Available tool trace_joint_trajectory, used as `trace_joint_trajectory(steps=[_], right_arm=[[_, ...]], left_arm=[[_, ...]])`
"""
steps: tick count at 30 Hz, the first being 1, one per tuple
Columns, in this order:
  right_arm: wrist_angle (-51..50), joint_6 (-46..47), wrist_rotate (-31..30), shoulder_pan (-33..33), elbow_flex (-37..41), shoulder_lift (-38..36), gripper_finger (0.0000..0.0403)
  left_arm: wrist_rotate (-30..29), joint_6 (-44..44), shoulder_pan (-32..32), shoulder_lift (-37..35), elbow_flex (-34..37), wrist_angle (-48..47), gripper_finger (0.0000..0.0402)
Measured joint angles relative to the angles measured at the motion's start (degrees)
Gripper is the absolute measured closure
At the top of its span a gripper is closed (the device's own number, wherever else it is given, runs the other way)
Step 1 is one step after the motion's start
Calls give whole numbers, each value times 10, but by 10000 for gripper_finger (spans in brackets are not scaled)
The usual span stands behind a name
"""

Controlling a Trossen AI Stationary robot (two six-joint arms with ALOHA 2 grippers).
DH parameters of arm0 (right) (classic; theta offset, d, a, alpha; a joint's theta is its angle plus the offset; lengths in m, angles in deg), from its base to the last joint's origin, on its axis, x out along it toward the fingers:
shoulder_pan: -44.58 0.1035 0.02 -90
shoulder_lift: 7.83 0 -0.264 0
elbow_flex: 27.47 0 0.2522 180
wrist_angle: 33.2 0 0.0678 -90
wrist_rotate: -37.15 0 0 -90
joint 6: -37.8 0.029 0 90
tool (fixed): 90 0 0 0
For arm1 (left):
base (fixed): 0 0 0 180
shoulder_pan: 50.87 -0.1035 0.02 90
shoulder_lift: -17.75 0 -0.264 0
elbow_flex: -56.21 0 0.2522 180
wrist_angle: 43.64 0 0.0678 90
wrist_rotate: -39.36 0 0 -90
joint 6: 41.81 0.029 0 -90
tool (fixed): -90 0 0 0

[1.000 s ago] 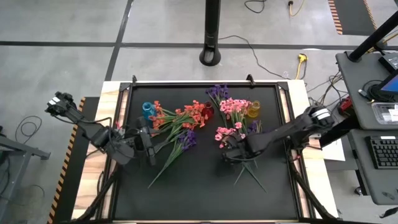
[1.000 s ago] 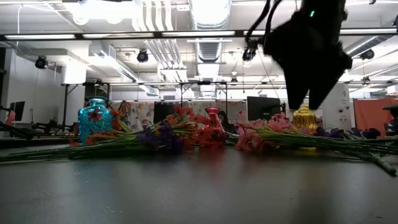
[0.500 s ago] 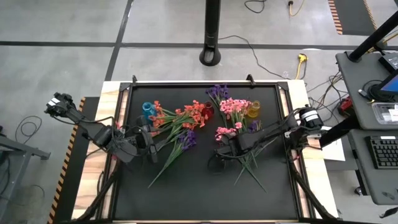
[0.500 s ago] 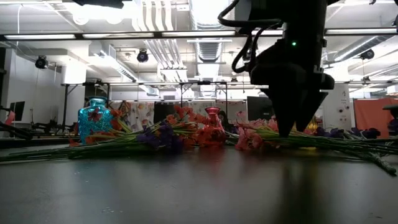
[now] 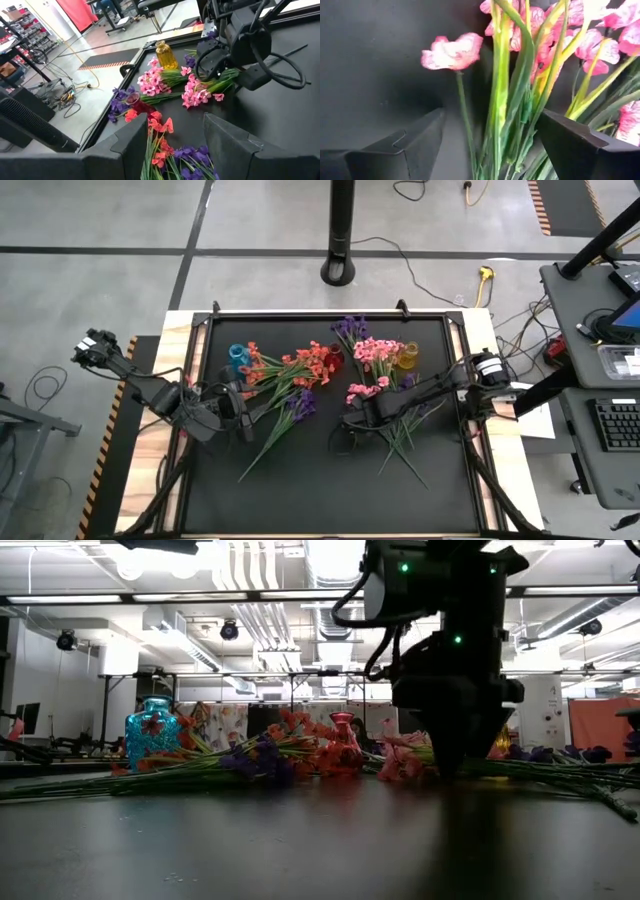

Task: Sort flowers into vase by color
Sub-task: Put the bottom right pink flower into the red vase

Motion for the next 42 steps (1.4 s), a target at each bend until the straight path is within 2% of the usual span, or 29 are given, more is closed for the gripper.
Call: trace_joint_trajectory(steps=[3, 6, 18, 22, 32, 37, 42], right_arm=[[3, -1, 1, 0, 0, 3, 115], [7, -1, 1, 0, 0, 9, 147], [35, 8, 5, 1, -1, 17, 338], [32, 7, -5, 0, -2, 9, 383], [32, 7, -8, 0, -2, -71, 383], [36, 2, -53, 0, -2, -126, 384], [87, -30, -100, 2, -3, -170, 384]], left_arm=[[0, 0, 0, 0, 0, 0, 226], [0, 0, 0, 0, 0, 0, 226], [-1, 0, 0, 0, 0, 0, 226], [-1, 0, 0, 0, 0, 0, 226], [-1, 0, 0, 0, 0, 1, 226], [0, -9, 0, 0, 0, 1, 226], [0, -29, 0, 0, 0, 1, 226]])
